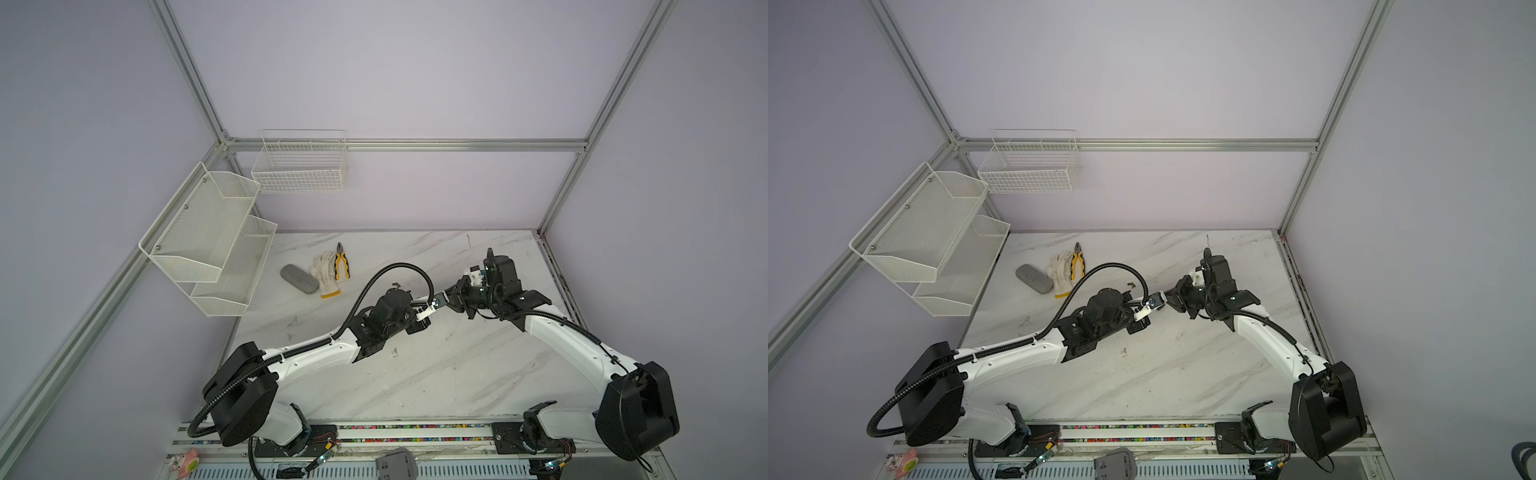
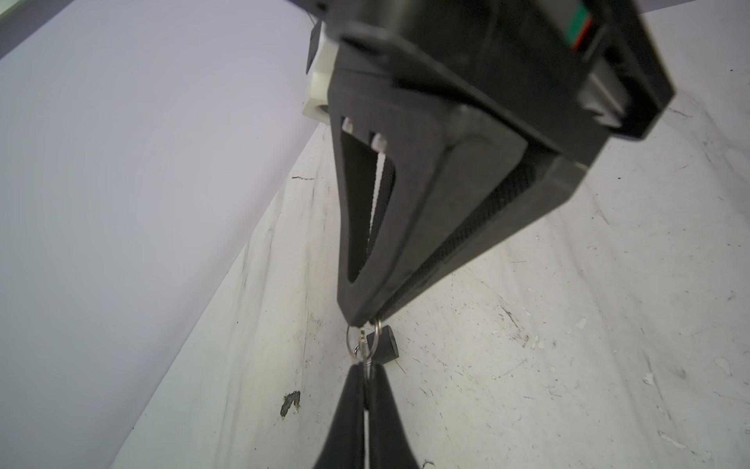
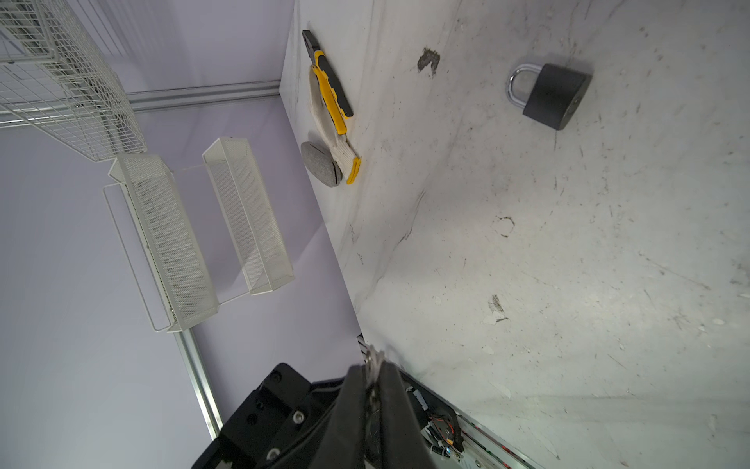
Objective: Unlock with the key
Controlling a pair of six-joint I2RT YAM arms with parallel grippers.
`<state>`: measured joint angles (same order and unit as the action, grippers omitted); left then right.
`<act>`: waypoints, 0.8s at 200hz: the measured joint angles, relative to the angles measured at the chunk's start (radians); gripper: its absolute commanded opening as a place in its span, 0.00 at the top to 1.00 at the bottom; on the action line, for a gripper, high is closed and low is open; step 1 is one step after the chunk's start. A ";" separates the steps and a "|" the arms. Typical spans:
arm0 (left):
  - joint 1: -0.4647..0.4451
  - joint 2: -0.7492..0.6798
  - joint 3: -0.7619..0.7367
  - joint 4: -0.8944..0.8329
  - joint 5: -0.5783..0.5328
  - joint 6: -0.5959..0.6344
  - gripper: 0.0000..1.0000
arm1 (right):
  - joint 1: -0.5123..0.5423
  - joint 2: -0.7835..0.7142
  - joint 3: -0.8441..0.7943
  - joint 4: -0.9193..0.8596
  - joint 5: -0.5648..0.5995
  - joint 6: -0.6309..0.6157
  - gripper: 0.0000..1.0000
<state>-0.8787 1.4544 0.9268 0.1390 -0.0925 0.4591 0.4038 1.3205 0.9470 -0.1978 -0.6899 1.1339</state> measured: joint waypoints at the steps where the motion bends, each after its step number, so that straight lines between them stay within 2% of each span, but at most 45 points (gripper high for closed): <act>1: 0.000 0.000 0.001 0.000 -0.001 -0.001 1.00 | 0.000 0.000 0.000 0.000 -0.001 0.001 0.73; 58: 0.003 -0.001 0.037 -0.061 -0.042 -0.102 1.00 | 0.003 -0.018 -0.033 0.042 -0.052 0.005 0.46; 88: 0.050 -0.001 0.063 -0.149 0.026 -0.190 1.00 | -0.063 -0.031 -0.030 0.050 -0.109 -0.061 0.40; 109: 0.122 -0.001 0.105 -0.245 0.145 -0.261 1.00 | -0.153 -0.039 -0.018 0.061 -0.131 -0.174 0.42; 127: 0.195 -0.001 0.151 -0.322 0.295 -0.340 1.00 | -0.186 -0.045 -0.025 0.095 -0.107 -0.298 0.51; 148: 0.277 0.001 0.208 -0.391 0.492 -0.437 1.00 | -0.171 -0.133 -0.158 0.285 -0.075 -0.410 0.66; 160: 0.319 0.008 0.243 -0.422 0.605 -0.489 1.00 | -0.152 -0.202 -0.258 0.410 -0.062 -0.452 0.70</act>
<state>-0.5594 1.4620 1.1702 -0.2825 0.5125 -0.0303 0.2516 1.1187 0.6888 0.2119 -0.7521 0.6815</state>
